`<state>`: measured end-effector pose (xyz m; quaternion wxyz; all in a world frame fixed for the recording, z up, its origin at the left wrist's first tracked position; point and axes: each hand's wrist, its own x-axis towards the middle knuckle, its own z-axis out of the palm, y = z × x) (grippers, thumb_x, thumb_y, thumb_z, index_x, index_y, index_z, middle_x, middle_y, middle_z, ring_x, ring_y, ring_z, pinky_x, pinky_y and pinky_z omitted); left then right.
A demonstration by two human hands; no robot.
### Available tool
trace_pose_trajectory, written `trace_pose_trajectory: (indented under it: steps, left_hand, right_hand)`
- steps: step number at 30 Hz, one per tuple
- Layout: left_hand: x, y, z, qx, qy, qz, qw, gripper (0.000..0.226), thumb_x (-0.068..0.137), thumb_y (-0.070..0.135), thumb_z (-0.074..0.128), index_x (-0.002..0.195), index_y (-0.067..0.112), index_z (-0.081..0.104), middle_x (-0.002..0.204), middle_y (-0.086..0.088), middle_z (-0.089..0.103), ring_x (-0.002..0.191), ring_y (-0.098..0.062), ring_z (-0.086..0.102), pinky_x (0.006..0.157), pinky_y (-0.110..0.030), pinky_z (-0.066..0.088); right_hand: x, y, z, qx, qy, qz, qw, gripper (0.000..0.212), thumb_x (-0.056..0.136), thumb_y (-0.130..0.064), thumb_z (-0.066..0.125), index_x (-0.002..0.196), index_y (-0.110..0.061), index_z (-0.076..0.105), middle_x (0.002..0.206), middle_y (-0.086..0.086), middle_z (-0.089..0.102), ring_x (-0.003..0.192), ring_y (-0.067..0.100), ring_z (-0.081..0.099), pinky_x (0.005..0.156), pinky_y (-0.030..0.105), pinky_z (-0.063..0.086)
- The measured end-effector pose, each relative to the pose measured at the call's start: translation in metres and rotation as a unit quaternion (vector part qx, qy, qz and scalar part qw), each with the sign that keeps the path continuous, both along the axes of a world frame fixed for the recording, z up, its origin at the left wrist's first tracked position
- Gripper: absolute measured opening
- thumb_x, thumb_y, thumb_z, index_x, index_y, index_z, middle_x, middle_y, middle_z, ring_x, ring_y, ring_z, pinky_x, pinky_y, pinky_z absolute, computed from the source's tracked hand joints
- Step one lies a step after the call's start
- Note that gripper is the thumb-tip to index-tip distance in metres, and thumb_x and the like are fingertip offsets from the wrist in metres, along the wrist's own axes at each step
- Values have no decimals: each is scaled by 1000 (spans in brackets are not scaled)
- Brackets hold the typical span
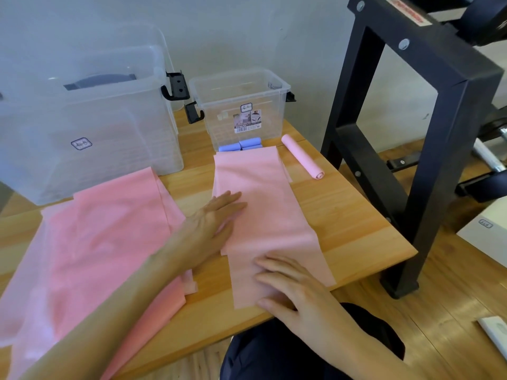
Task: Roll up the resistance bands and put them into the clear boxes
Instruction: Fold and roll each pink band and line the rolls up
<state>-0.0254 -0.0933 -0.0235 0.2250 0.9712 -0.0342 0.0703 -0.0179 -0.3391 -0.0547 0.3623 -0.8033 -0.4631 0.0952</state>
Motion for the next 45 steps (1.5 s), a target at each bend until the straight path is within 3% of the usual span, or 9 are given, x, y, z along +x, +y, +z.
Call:
trace_pose_trajectory:
  steps: [3,7,13,20,25,30,37,41,45]
  left_hand:
    - [-45,-26,-3,-72,-61,3,996,38,96,9,53,127,26,65,141,18,54,139,4,37,113,-13,27]
    - [-98,-62,-13,-129,-61,18,990,30,93,47,53,115,35,69,124,30,62,125,12,49,102,-13,41]
    - [-108,-75,-24,-130,-73,77,986,36,83,51,71,114,35,69,117,29,62,110,12,56,91,-16,47]
    - [-104,-82,-22,-91,-89,87,988,37,86,60,57,97,29,74,108,24,62,88,4,63,67,-23,53]
    - [-109,-81,-22,-114,-93,85,985,6,93,32,63,92,28,67,105,21,62,86,0,64,68,-33,55]
    - [-111,-83,-22,-93,-75,85,989,31,83,63,59,98,35,63,106,23,58,90,2,61,68,-26,54]
    - [-108,-82,-18,-88,-93,91,988,8,89,39,66,87,31,66,100,20,59,85,3,63,62,-24,51]
    - [-108,-78,-17,-118,-79,114,983,6,93,35,63,87,34,64,93,18,61,86,-4,61,70,-33,53]
    - [-110,-70,-13,-156,-59,140,976,9,90,29,66,84,36,66,91,24,65,91,0,63,80,-29,54]
  right_hand:
    - [0,-4,-7,46,-11,-20,999,45,87,-52,52,114,-21,69,135,-17,54,130,-9,39,107,11,33]
    - [-2,-10,-9,92,-58,-33,994,30,88,-41,59,88,-15,74,117,-11,64,111,2,55,90,19,46]
    - [-8,-8,-5,101,-100,-50,989,26,94,-30,52,86,-14,70,107,-15,61,104,3,53,87,21,43]
    - [-13,-7,-4,90,-65,-51,992,26,93,-32,55,88,-11,69,107,-12,60,106,7,53,88,30,48]
    - [-14,-18,-4,99,-18,-64,993,13,87,-22,73,97,-14,74,112,-12,61,112,11,55,93,33,50]
    - [-10,-20,-9,111,-55,-65,990,12,89,-23,67,89,-13,74,106,-9,62,106,12,55,85,36,51]
    - [-8,-12,-7,105,-66,-77,989,29,93,-36,54,87,-11,69,101,-7,61,101,9,52,85,35,50]
    - [-9,-17,-2,103,-13,-86,991,25,83,-36,72,90,-12,70,99,-8,62,102,9,53,90,25,45]
    - [-3,-26,-5,113,-30,-111,987,16,83,-32,73,84,-16,72,91,-9,60,97,16,54,84,40,48]
